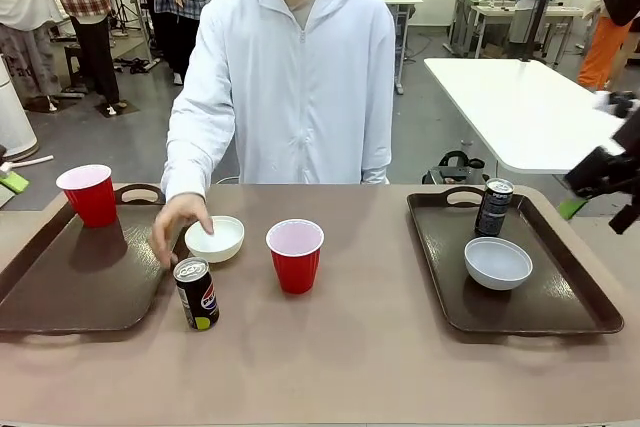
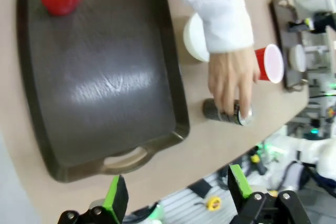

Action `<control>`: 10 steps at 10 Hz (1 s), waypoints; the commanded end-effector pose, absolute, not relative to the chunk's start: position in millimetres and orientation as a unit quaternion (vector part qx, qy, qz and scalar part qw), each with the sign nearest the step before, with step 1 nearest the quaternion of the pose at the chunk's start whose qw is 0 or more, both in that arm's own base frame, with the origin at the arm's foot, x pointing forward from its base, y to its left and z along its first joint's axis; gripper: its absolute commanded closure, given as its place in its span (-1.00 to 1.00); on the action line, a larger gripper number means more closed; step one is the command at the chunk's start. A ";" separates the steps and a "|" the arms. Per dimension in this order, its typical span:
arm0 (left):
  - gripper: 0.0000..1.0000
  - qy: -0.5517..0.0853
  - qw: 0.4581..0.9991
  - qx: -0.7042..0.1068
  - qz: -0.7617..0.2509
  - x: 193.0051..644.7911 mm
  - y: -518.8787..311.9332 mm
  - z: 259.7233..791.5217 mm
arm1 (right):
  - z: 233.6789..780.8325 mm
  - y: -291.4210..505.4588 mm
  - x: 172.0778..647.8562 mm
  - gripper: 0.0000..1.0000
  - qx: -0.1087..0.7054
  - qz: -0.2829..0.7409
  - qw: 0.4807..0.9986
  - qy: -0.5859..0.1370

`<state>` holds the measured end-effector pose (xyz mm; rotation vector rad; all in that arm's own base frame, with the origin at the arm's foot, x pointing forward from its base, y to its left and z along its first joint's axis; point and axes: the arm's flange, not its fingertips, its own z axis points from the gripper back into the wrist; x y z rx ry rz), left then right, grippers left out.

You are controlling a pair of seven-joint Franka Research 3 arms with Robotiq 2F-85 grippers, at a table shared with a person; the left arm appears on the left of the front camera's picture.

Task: Prepare tableware on both trays.
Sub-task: Pick up a Picnic Bowl from the table and place it on a Handle tray.

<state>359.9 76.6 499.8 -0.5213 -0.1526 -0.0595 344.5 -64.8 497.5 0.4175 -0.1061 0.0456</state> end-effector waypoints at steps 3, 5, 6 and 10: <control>-1.00 -0.080 0.984 -0.145 -0.061 356.6 34.6 499.0 | 499.3 -153.8 345.4 -1.00 0.391 0.021 0.919 -0.051; -1.00 -0.080 0.985 -0.131 -0.075 352.1 33.7 498.9 | 490.3 -191.4 342.4 -1.00 0.434 0.058 0.898 -0.049; -1.00 -0.087 0.985 -0.132 -0.074 352.7 36.9 500.7 | 486.4 -188.8 342.9 -1.00 0.248 -0.070 0.958 -0.126; -1.00 -0.078 0.983 -0.143 -0.084 356.5 33.9 501.5 | 487.2 -203.3 344.0 -1.00 0.497 0.099 0.862 0.036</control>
